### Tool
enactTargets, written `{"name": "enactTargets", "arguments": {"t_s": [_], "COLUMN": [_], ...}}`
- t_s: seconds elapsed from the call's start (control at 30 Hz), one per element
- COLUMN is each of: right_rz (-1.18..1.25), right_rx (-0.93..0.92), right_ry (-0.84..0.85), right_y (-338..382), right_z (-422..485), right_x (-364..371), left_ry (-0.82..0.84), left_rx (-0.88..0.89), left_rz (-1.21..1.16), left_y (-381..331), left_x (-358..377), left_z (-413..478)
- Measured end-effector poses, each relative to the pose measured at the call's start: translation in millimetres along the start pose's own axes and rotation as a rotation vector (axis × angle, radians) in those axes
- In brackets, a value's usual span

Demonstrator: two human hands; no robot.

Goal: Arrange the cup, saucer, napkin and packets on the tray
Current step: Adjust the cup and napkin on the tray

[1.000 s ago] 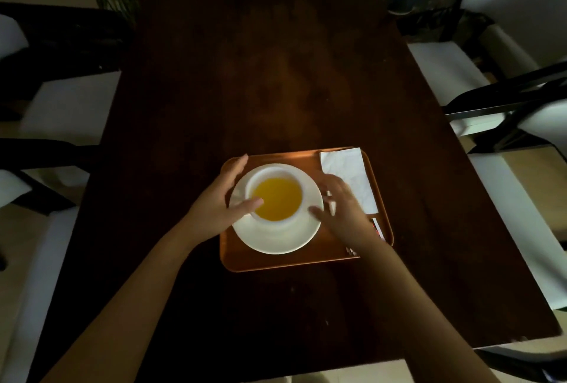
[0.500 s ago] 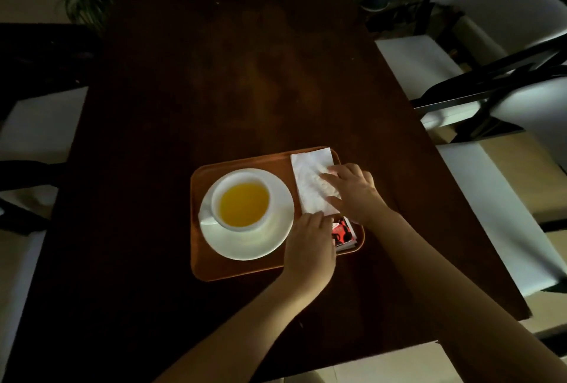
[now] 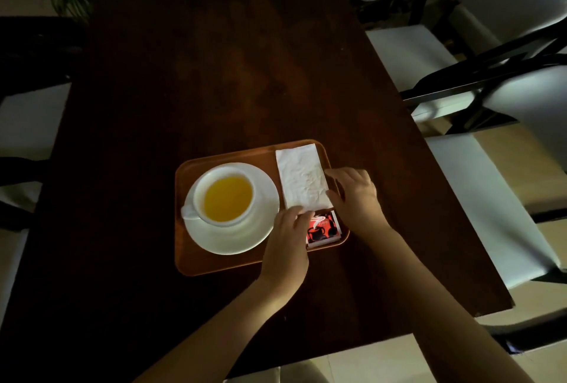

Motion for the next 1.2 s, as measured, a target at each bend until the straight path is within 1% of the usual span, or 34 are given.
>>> {"name": "enactTargets", "arguments": {"t_s": [0.07, 0.13, 0.2, 0.43, 0.7, 0.87, 1.07, 1.2], "right_rz": [0.012, -0.026, -0.055, 0.01, 0.076, 0.134, 0.144, 0.114], "right_rx": [0.055, 0.078, 0.087, 0.117, 0.14, 0.123, 0.119, 0.113], "right_ry": [-0.019, 0.026, 0.058, 0.052, 0.068, -0.022, 0.023, 0.02], "right_y": [-10, -16, -15, -11, -11, -14, -10, -9], "right_z": [-19, -36, -45, -51, -54, -45, -38, -40], "right_x": [0, 6, 13, 19, 20, 12, 18, 19], "left_ry": [-0.047, -0.071, -0.07, -0.051, -0.088, -0.153, -0.141, -0.138], "left_rx": [-0.149, -0.275, -0.328, -0.353, -0.366, -0.425, -0.477, -0.453], "left_rz": [-0.118, -0.238, -0.285, -0.322, -0.318, -0.391, -0.433, -0.424], "left_y": [1, 2, 0, -6, -5, -2, 3, 3], "left_x": [0, 0, 1, 4, 3, 4, 9, 8], "left_z": [-8, -15, -17, -18, -19, -14, -2, -2]}}
Point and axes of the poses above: each hand's wrist, its own z-axis towards the middle knuckle, its own x-axis out of the palm, y = z × x, the point moved 3 cm from there along z, towards the middle knuckle, and after that the axes turned 9 degrees about x, right-handed, at the moved point
